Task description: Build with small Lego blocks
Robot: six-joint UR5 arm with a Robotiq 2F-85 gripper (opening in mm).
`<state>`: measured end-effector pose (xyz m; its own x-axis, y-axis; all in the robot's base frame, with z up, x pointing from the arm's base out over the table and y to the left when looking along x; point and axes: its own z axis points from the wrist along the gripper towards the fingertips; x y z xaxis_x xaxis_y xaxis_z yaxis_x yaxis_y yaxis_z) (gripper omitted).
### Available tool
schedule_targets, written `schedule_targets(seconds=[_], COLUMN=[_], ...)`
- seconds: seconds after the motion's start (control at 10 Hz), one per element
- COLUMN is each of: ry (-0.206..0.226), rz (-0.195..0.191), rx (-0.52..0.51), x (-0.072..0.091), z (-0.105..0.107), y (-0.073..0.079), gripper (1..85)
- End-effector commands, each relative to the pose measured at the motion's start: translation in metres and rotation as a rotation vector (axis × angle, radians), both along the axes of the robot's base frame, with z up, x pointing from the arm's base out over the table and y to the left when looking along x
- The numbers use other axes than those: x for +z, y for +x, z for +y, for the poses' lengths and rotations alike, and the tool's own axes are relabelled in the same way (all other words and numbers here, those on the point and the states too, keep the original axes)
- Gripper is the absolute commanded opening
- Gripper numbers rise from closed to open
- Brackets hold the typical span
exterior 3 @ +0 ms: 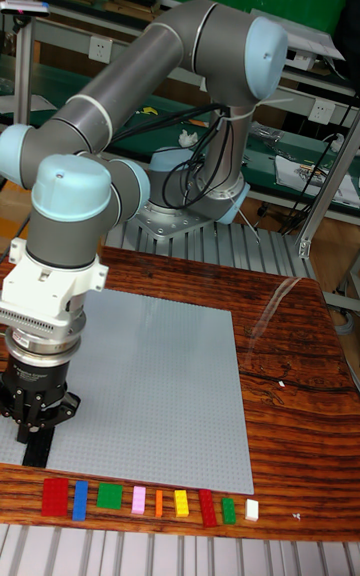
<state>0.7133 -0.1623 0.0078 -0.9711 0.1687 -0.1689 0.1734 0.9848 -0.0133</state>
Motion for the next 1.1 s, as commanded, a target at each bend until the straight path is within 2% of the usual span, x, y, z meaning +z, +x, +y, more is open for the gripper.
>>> schedule_targets(seconds=[0.0, 0.5, 0.7, 1.0], ry=[0.006, -0.004, -0.042, -0.041], rz=[-0.001, 0.024, 0.043, 0.035], rx=[-0.02, -0.009, -0.022, -0.044], x=[0.002, 0.005, 0.012, 0.009], z=[0.002, -0.001, -0.007, -0.002], y=[0.001, -0.001, 0.006, 0.016], gripper=[1.0, 1.0, 1.0, 1.0])
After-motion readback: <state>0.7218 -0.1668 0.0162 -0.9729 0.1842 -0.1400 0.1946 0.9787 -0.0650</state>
